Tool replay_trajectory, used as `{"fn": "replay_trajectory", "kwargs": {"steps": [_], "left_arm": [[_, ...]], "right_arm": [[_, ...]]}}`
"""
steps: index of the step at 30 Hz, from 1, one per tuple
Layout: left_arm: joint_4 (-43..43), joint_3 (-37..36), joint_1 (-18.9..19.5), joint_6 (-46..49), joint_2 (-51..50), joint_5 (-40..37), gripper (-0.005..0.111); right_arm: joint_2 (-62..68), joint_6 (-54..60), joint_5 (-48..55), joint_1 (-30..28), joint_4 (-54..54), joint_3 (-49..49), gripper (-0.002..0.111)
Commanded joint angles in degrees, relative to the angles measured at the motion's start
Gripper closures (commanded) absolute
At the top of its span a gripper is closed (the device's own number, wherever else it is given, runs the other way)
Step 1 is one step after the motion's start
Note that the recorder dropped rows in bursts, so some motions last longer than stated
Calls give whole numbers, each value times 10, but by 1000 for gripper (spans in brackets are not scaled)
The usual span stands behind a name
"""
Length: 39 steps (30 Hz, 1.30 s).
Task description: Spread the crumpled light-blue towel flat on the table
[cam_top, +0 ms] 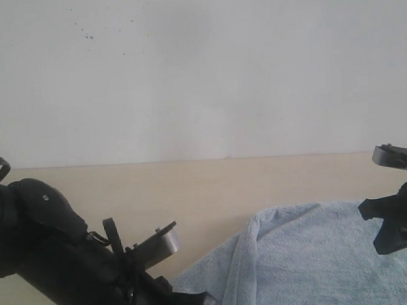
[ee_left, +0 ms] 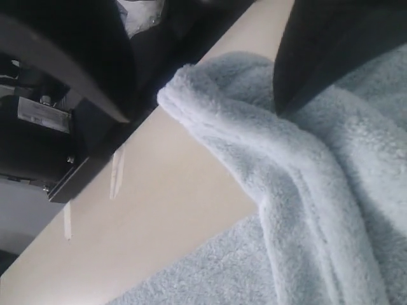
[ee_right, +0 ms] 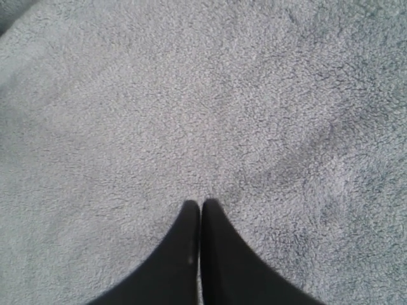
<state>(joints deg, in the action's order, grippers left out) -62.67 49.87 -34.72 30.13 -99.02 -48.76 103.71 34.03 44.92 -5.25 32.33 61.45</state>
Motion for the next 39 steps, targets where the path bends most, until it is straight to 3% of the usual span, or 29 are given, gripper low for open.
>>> {"fn": "replay_trajectory", "kwargs": {"steps": [1, 5, 10, 14, 19, 23, 25, 28, 33, 35, 37, 38, 39], "left_arm": [[-18, -18, -15, -35, -1, 36, 47], [-141, -39, -61, -26, -1, 129, 47], [-289, -38, -102, 73, -1, 221, 47], [-294, -38, -104, 77, -1, 218, 48], [-239, -40, -104, 78, -1, 214, 48], [-236, -40, -107, 4, 14, 247, 51], [-255, -40, -107, -28, 39, 308, 59], [-373, -40, -126, -37, 81, 415, 73], [-373, -19, -182, -208, 18, 386, 76], [-373, -19, -201, -225, -5, 363, 76], [-373, -19, -232, -236, -13, 396, 76], [-373, -19, -274, -258, -3, 488, 76], [-373, -19, -290, -263, 4, 533, 76]], "right_arm": [[-6, 6, -8, -3, 1, -2, 109], [-6, 6, -8, -3, 4, -2, 109], [-6, 6, -6, -3, 5, -2, 109], [-6, 6, -6, -3, 20, -2, 109], [-6, 6, -1, -3, 26, -2, 109], [-6, 6, 9, -3, 29, -2, 109], [-6, 6, 8, -3, 30, -2, 109], [-2, 6, -12, -3, 45, -2, 109], [21, 7, -24, -3, 71, -3, 109], [25, 7, -24, -3, 82, -3, 109], [28, 15, -24, -3, 88, -3, 109], [28, 16, -24, -3, 91, -3, 109], [28, 16, -26, -3, 90, -3, 109]]}}
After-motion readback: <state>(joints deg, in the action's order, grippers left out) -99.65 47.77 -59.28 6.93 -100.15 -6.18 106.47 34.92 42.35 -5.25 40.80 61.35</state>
